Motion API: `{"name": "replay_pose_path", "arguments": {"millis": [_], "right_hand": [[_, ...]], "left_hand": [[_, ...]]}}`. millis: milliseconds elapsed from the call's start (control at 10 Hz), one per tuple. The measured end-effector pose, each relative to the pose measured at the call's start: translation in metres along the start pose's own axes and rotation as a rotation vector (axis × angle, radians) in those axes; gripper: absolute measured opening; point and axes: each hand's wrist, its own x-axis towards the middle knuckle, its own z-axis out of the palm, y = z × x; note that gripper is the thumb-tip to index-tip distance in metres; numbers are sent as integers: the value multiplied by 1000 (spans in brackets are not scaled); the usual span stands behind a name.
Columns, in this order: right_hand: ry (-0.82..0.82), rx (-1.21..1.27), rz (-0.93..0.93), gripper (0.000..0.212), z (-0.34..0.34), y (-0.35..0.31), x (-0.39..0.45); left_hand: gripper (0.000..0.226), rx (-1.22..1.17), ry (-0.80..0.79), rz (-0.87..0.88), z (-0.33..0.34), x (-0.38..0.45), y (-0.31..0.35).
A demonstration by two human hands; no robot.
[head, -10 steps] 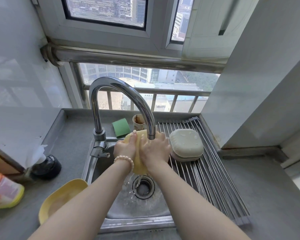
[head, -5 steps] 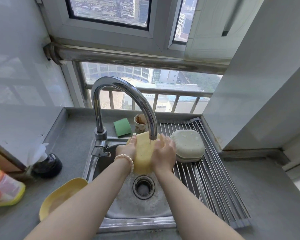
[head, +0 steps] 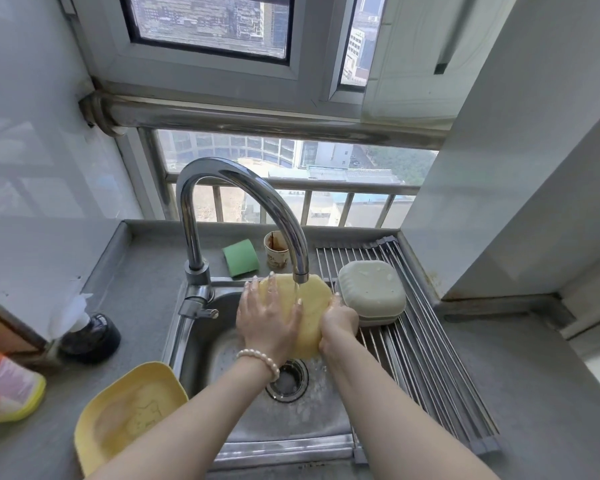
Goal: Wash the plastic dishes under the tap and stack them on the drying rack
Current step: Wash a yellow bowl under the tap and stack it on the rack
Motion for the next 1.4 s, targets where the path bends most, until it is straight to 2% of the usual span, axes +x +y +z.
{"name": "replay_pose_path", "arguments": {"millis": [100, 200, 300, 400, 500, 600, 700, 800, 900, 1000, 1100, 1200, 1300, 1400], "right_hand": [[18, -187, -233, 49, 2, 3, -11], [-17, -335, -511, 50, 0, 4, -30], [-25, -562, -804, 52, -6, 13, -37], [27, -711, -1243, 61, -14, 24, -32], [10, -726, -1655, 47, -20, 30, -23], [-164, -778, -1971, 34, -28, 37, -20], [-321, -835, -2016, 40, -33, 41, -16], [-416, -890, -1856, 47, -41, 43, -16], [-516, -1132, -1402, 82, -48, 28, -32], [-400, -1427, -1131, 105, -40, 17, -43], [-248, -1468, -858, 92, -19, 12, -44], [-185, -1417, -775, 86, -3, 7, -43], [-275, -1409, -858, 76, 6, 6, -42], [-432, -1434, -924, 67, 8, 7, -38]], "left_hand": [[85, -6, -131, -71, 2, -3, 9], [94, -269, -274, -310, -6, 9, 19], [96, -820, -435, -467, -4, 36, 15], [96, -1837, -917, -1284, -42, 34, 6], [94, -1403, -899, -784, -47, 37, -9], [71, -1380, -851, -798, -49, 40, -25], [59, -1323, -707, -747, -39, 35, -28], [56, -1366, -400, -745, -23, 32, -26], [55, -1264, -183, -653, -14, 28, -27], [51, -1303, -126, -567, -14, 19, -22], [64, -1379, -163, -546, -7, 14, -15], [55, -1464, -185, -570, -9, 8, -3], [44, -1529, -233, -600, -12, 7, -2], [47, -1582, -216, -624, -10, 9, -9]]}}
